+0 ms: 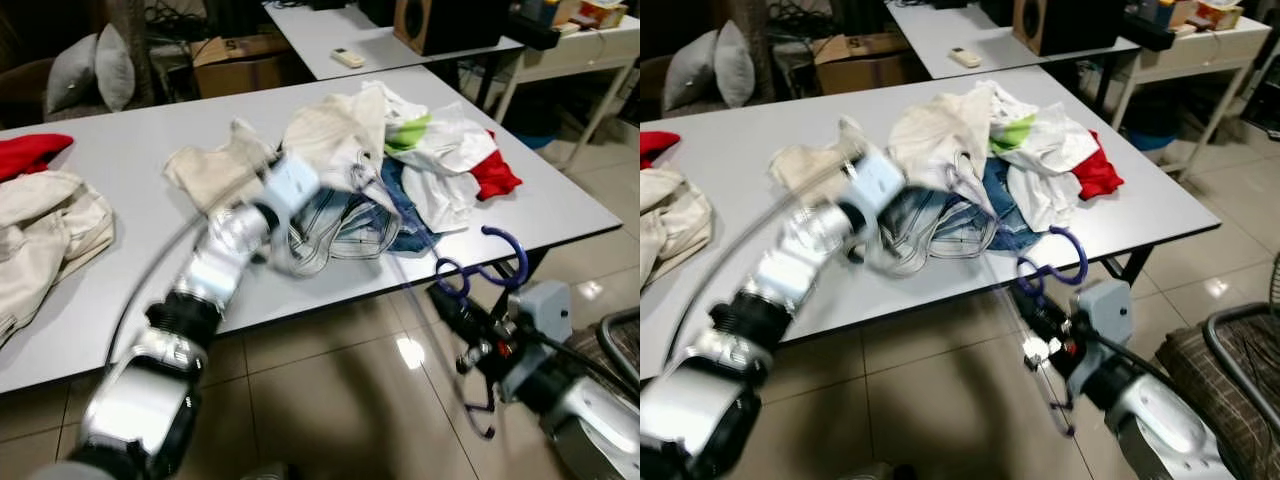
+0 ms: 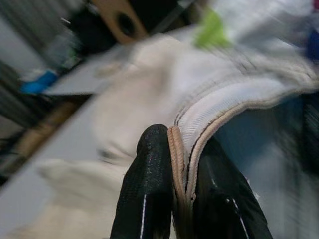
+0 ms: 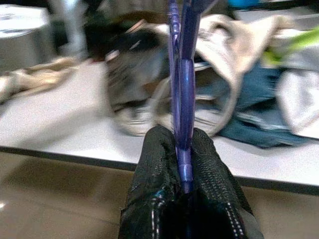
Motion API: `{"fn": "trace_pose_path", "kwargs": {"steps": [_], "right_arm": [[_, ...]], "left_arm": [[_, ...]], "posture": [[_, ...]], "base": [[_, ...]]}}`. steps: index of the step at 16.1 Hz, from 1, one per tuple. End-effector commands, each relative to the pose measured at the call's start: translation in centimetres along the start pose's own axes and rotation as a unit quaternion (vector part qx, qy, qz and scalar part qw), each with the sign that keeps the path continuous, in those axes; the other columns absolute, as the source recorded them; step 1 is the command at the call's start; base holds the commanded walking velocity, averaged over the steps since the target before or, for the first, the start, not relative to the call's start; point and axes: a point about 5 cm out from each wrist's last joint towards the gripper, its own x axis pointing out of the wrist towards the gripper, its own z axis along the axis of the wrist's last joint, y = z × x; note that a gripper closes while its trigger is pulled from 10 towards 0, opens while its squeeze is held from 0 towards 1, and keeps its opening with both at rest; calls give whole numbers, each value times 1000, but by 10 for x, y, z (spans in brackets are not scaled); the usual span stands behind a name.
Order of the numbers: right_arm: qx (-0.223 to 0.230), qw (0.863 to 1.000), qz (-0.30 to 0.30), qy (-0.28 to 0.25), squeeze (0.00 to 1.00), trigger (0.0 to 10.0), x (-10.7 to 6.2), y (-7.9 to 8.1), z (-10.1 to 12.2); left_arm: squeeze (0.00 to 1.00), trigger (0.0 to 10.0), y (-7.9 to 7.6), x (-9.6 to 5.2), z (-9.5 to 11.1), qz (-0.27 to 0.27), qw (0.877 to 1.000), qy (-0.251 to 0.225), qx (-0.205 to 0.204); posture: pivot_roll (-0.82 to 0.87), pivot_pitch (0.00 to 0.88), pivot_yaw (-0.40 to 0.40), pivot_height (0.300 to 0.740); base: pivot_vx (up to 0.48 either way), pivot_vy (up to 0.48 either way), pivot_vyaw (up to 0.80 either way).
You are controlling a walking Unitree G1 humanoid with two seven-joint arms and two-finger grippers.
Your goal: Hang hanger
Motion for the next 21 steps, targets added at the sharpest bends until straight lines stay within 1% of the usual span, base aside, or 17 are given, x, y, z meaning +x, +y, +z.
{"fn": "trace_pose_path", "kwargs": {"steps": [1, 2, 3, 4, 5, 6, 7, 8, 10, 11, 14, 15, 16, 18, 19, 20, 21], "right_arm": [[11, 999, 39, -1, 0, 10000, -4, 7, 5], [15, 998, 66, 12, 0, 10000, -9, 11, 4], [17, 997, 73, 18, 0, 10000, -11, 12, 4], [21, 996, 81, 31, 0, 10000, -13, 12, 3], [14, 997, 61, 48, 0, 10000, -13, 5, -2], [10, 997, 52, 55, 0, 10000, -12, 3, -3], [-5, 999, 14, 52, 0, 10000, -8, -7, -3], [5, 999, 2, 37, 0, 10000, -4, -10, 0], [16, 1000, 18, 20, 0, 10000, -2, -7, 5], [26, 999, 41, 3, 0, 10000, 0, -1, 11], [35, 998, 59, -16, 0, 10000, 2, 3, 18], [36, 997, 66, -19, 0, 10000, 2, 4, 20], [41, 995, 88, -25, 0, 10000, 1, 10, 23], [42, 994, 94, -22, 0, 10000, 1, 12, 25], [40, 996, 73, -11, 0, 10000, 2, 7, 21], [32, 999, 38, 3, 0, 10000, 4, -1, 17], [32, 999, 12, 2, 0, 10000, 7, -8, 16]], "left_arm": [[0, 0, 25, -2, 17, 46, 998, -31, 5], [0, 0, 45, -4, 32, 73, 996, -53, 12], [0, 0, 52, -5, 39, 81, 995, -62, 16], [0, 0, 64, -8, 50, 92, 993, -76, 25], [0, 0, 73, -11, 64, 83, 991, -101, 42], [0, 0, 74, -12, 69, 75, 990, -111, 49], [0, 0, 72, -14, 80, 46, 988, -133, 71], [0, 0, 69, -15, 87, 23, 985, -146, 86], [0, 0, 63, -16, 93, 0, 983, -153, 105], [0, 0, 58, -15, 95, -17, 980, -151, 129], [0, 0, 53, -14, 90, -30, 976, -135, 169], [0, 0, 52, -13, 89, -32, 975, -130, 177], [0, 0, 52, -12, 84, -33, 975, -119, 184], [0, 0, 53, -11, 79, -30, 976, -107, 187], [0, 0, 53, -12, 79, -31, 977, -106, 185], [0, 0, 53, -12, 80, -39, 977, -108, 182], [0, 0, 51, -13, 80, -51, 975, -108, 187]], "posture": [[-4, 1, 81, 740], [-2, 1, 78, 740], [-2, 1, 76, 740], [-2, 1, 76, 740], [-4, 0, 79, 740], [-3, 0, 81, 740], [-3, 0, 81, 740], [-1, 0, 81, 740], [7, 0, 76, 740], [8, 0, 74, 740], [7, 0, 76, 740], [6, 1, 76, 740], [3, 0, 78, 740], [2, 0, 80, 740], [0, 0, 82, 740], [-1, 0, 83, 740], [-1, 0, 83, 740]], "base": [[0, 0, 0], [0, 0, 0], [0, 0, 0], [0, 0, 0], [0, 0, 0], [0, 0, 0], [0, 0, 0], [0, 0, 0], [0, 0, 0], [0, 0, 0], [0, 0, 0], [0, 0, 0], [0, 0, 0], [0, 0, 0], [0, 0, 0], [0, 0, 0], [0, 0, 0]]}}
